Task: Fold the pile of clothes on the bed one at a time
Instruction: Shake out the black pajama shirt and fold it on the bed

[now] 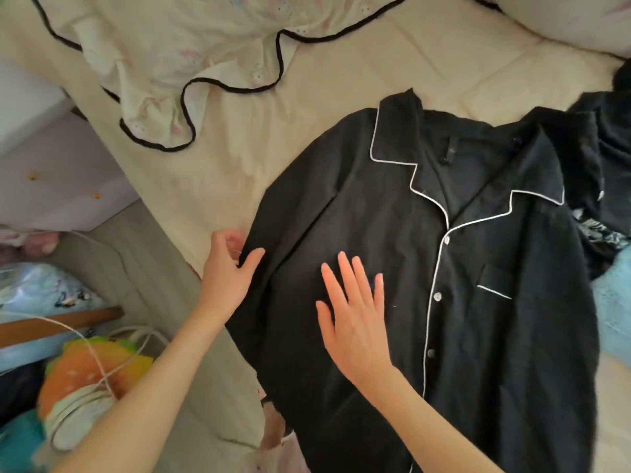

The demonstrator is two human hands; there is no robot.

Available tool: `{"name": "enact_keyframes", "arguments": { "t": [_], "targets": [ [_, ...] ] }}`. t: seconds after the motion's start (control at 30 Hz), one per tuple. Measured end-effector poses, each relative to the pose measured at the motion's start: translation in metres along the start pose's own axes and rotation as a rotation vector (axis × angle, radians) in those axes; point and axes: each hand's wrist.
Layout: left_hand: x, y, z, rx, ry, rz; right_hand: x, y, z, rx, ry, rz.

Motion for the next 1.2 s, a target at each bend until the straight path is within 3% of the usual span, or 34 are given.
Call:
{"name": "enact_keyframes", "arguments": {
  "t": [0.13,0.33,0.4,0.5,0.57,0.67,0.8,0.87,0.97,1.2],
  "targets": [
    [0.011,-0.003,0.040,0.108,-0.007,0.236,-0.028,-0.030,0.004,-0.106,-0.051,0.103],
    [0.052,0.007,0.048,-0.134,0.033,0.195,-0.042,-0.022,0.002,-0.171,-0.155,0.191],
    [0.064,0.010,0.041,-0.219,0.071,0.114,-0.039,-0.023,0.003,-0.175,-0.158,0.206],
    [0.097,0.026,0.026,-0.197,0.013,-0.155,-0.030,-0.026,-0.001,-0.178,-0.149,0.244],
    [0.120,0.037,0.024,-0.210,0.006,-0.237,-0.025,-0.025,0.000,-0.178,-0.139,0.263],
    [0.133,0.037,0.028,-0.299,0.135,-0.123,-0.022,-0.024,0.007,-0.219,-0.100,0.246],
    [0.128,0.027,0.046,-0.344,0.583,0.182,-0.027,-0.036,0.024,-0.259,-0.075,0.171],
    [0.133,0.028,0.050,-0.315,0.552,0.190,-0.030,-0.044,0.032,-0.259,-0.029,0.167],
    [0.152,0.034,0.042,-0.267,0.366,0.134,-0.033,-0.051,0.034,-0.292,0.056,0.210],
    [0.185,0.051,0.036,-0.350,0.538,-0.213,-0.028,-0.046,0.030,-0.319,0.075,0.296]
  ]
}}
Point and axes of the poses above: each hand's wrist, its own y-axis towards the middle knuckle, its own x-axis out of the back of the hand, z = x × y, and after that the axes turned 6 degrees about y, right-handed
